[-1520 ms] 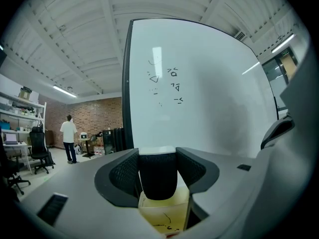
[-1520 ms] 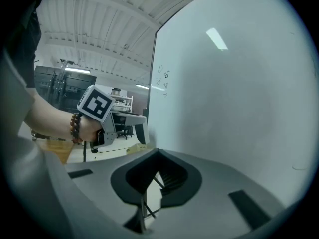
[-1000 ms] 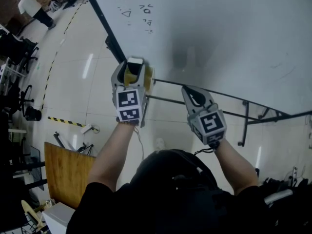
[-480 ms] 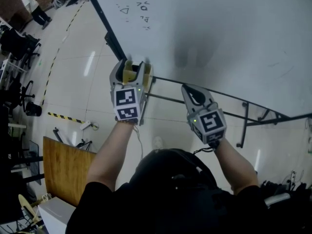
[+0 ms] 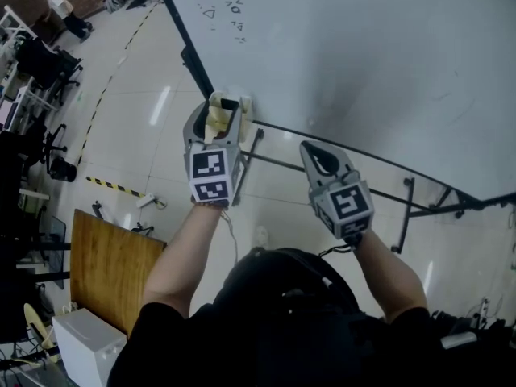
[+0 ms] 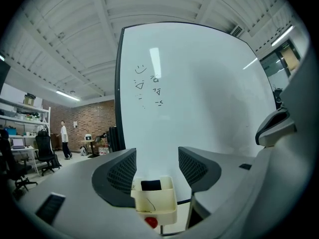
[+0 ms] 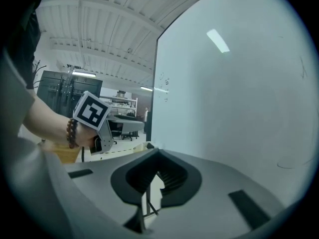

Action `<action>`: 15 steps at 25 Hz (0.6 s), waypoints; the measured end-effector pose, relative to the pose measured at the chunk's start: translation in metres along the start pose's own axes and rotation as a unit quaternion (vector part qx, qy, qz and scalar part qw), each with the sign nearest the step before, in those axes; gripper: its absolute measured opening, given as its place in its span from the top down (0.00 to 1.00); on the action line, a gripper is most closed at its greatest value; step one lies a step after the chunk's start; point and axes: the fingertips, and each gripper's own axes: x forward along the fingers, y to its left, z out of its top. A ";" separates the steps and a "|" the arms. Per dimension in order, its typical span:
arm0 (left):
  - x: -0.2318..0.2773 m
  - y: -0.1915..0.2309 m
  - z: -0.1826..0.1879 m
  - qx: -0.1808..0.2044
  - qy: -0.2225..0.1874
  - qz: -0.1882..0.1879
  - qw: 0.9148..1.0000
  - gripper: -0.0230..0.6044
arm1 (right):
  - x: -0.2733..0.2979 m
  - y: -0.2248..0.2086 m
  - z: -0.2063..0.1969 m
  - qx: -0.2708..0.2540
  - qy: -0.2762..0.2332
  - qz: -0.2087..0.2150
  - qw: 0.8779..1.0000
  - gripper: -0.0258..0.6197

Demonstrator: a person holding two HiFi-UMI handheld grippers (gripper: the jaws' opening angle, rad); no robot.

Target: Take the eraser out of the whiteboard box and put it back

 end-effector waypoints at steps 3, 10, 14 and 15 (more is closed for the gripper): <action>-0.015 -0.008 0.004 -0.002 -0.003 0.004 1.000 0.55 | -0.010 0.004 0.002 -0.004 -0.007 0.011 1.000 0.93; -0.060 -0.037 0.011 -0.016 -0.007 0.005 1.000 0.55 | -0.044 0.017 -0.003 -0.010 -0.011 0.032 0.999 0.93; -0.088 -0.058 0.012 -0.031 -0.010 -0.001 0.999 0.59 | -0.065 0.025 -0.003 -0.018 -0.022 0.046 0.999 0.93; -0.095 -0.063 0.012 -0.034 -0.011 -0.001 0.999 0.59 | -0.069 0.027 -0.004 -0.020 -0.021 0.050 0.998 0.93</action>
